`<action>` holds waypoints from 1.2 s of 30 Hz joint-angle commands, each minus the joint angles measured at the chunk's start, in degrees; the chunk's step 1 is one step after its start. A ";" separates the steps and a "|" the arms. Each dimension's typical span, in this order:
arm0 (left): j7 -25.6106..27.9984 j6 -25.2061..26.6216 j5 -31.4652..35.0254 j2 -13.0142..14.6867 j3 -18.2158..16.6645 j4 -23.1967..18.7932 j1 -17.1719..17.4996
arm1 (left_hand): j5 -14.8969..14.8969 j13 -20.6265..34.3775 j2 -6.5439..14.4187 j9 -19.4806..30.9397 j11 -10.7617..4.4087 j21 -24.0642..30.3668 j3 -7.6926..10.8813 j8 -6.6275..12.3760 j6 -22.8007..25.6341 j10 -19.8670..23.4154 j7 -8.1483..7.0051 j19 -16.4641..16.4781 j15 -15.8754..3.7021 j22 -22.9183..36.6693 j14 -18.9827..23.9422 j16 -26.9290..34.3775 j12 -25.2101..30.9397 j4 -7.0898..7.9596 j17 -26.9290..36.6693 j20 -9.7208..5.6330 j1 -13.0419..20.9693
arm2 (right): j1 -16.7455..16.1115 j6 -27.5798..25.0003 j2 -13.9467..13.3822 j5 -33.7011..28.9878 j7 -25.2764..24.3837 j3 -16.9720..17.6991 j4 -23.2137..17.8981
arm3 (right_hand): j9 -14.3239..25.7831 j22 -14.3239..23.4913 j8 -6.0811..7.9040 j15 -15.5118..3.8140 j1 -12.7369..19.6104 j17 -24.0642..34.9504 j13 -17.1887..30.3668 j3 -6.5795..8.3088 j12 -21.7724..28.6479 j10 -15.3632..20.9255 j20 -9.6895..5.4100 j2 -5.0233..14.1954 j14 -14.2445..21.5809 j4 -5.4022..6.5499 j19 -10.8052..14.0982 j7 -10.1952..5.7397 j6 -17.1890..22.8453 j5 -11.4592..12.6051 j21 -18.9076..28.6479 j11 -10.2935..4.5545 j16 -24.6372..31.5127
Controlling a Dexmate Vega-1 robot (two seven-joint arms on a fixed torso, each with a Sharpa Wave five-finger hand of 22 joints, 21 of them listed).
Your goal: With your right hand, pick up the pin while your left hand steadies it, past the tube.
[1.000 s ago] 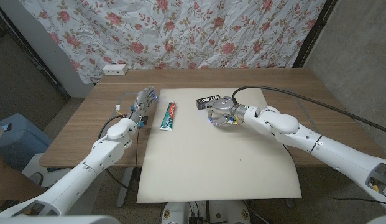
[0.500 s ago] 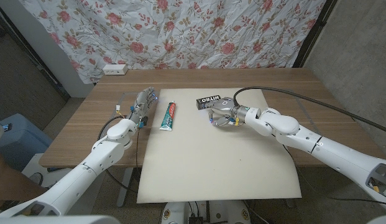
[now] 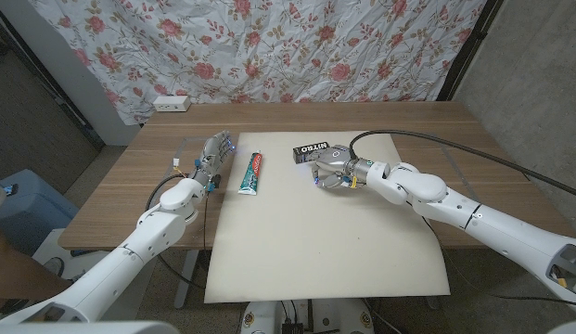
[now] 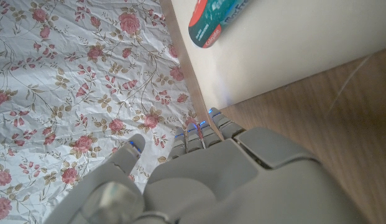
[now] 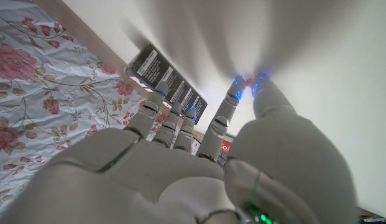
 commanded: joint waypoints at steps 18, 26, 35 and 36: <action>1.58 -0.31 0.07 0.03 -0.43 -1.94 2.25 | -0.24 0.12 5.02 0.33 -0.43 -0.16 0.41 -0.17 0.02 0.16 -0.33 0.61 0.09 0.32 0.07 -0.09 -0.06 0.12 0.22 0.22 -0.34 | -0.77 -0.67 -0.54 -0.79 -0.41 -0.14 -0.52 | 0.09 0.11 1.24 -1.24 2.43 0.71 0.22 0.38 0.53 2.64 -0.73 1.05 1.19 -0.06 0.94 -0.19 3.26 0.31 0.05 -0.97 0.74; 2.07 -0.02 0.27 0.22 -0.57 -2.24 2.26 | -0.25 0.12 5.01 0.33 -0.43 -0.18 0.43 -0.18 -0.02 0.18 -0.34 0.58 0.07 0.32 0.07 -0.10 -0.05 0.12 0.22 0.16 -0.34 | -0.81 -0.56 -0.47 -0.03 -0.53 0.17 -0.49 | 0.01 0.12 1.40 -1.60 2.56 0.83 0.22 0.48 0.49 3.07 -0.88 1.63 1.29 0.16 1.07 -0.19 4.11 0.20 0.01 -1.10 0.83; 1.80 -0.24 0.22 0.04 -0.53 -1.96 2.01 | -0.25 0.12 4.98 0.32 -0.44 -0.18 0.45 -0.17 0.01 0.19 -0.27 0.60 0.07 0.32 0.06 -0.11 -0.04 0.11 0.21 0.15 -0.34 | -0.77 0.14 -0.43 2.64 -1.46 1.22 -0.09 | -0.10 0.14 1.49 -1.75 2.45 0.95 0.22 0.38 0.47 3.59 -1.13 1.99 1.50 0.36 1.37 -0.13 4.82 -0.03 0.04 -1.30 0.96; 1.78 -0.31 0.26 0.09 -0.57 -2.03 2.03 | -0.25 0.12 4.98 0.32 -0.44 -0.19 0.45 -0.16 0.02 0.23 -0.27 0.59 0.07 0.32 0.07 -0.11 -0.03 0.11 0.21 0.15 -0.34 | -0.82 0.15 -0.46 2.92 -1.56 1.37 -0.16 | -0.11 0.14 1.49 -1.75 2.44 0.96 0.22 0.38 0.46 3.59 -1.15 1.99 1.50 0.37 1.38 -0.13 4.85 -0.04 0.04 -1.29 0.96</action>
